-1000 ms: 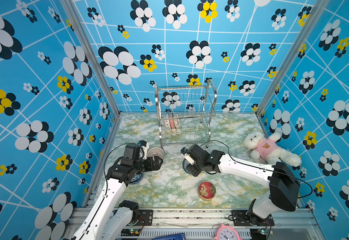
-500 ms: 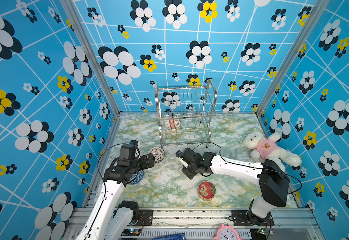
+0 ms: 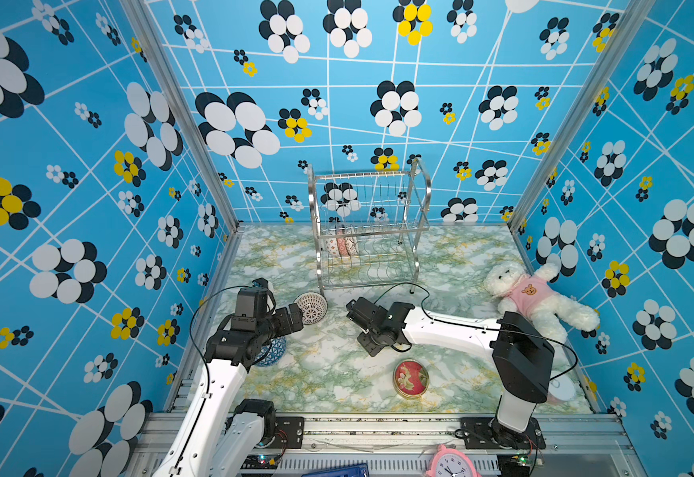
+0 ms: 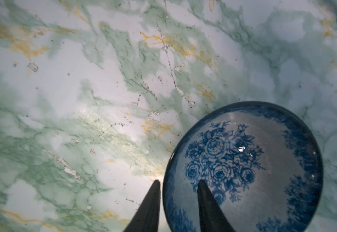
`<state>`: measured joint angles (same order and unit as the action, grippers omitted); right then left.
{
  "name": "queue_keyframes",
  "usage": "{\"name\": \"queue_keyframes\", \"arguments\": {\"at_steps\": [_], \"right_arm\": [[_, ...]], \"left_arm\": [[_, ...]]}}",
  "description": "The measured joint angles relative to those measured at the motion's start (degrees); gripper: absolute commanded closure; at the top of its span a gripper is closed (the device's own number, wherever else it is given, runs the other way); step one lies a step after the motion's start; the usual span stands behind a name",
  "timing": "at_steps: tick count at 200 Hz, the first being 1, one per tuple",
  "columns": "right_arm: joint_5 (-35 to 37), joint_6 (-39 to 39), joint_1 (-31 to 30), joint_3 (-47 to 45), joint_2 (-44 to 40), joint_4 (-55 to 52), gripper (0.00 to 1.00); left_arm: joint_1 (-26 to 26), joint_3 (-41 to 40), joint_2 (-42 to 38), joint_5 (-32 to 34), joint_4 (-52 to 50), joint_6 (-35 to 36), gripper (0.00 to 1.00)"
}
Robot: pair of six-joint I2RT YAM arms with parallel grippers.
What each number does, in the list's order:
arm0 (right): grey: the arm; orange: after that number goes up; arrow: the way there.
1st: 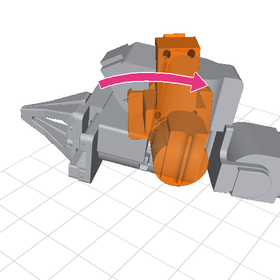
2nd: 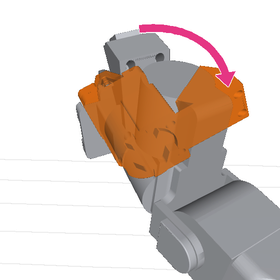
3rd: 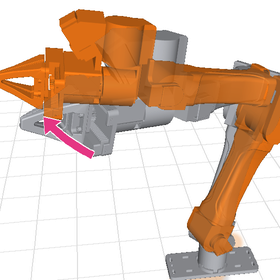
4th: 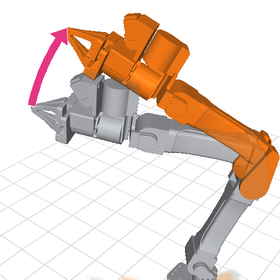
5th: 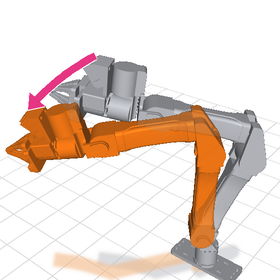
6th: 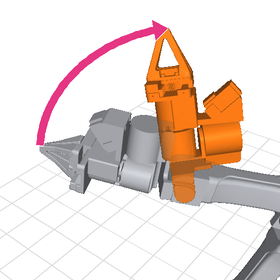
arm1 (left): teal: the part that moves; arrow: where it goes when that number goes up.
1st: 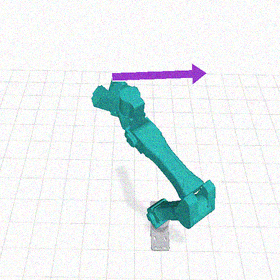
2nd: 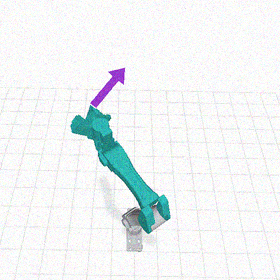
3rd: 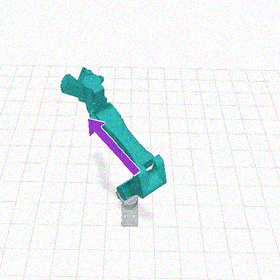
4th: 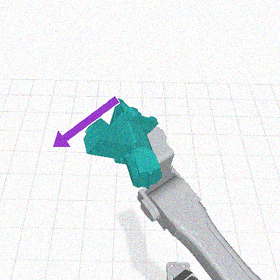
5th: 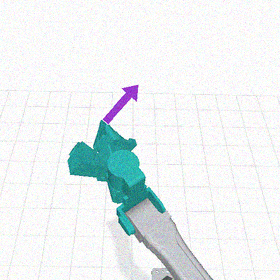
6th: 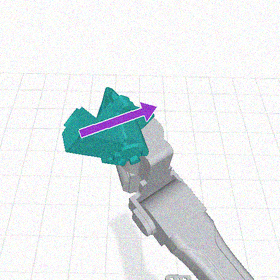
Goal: Load bowls into a dish rack
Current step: Pick up the bowl from the center of the table.
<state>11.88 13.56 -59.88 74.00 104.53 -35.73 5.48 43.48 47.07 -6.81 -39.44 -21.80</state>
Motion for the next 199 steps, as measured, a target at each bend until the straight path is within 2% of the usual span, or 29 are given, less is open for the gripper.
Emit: {"name": "queue_keyframes", "arguments": {"at_steps": [70,125,152,199], "right_arm": [[0.6,1.1,-0.1,0.0,0.7,-0.1,0.70],[1.2,2.0,-0.8,0.6,1.3,-0.1,0.80],[1.2,2.1,-0.9,0.7,1.3,-0.1,0.79],[1.8,2.3,-0.9,0.8,1.4,-0.4,0.69]], "left_arm": [[0.0,0.0,0.0,0.0,0.0,0.0,0.01],[0.0,0.0,0.7,-0.4,-0.1,0.0,0.01],[0.0,0.0,1.2,-0.9,-0.3,0.0,0.01],[0.0,0.0,1.2,-0.9,-0.4,0.0,0.01]]}}
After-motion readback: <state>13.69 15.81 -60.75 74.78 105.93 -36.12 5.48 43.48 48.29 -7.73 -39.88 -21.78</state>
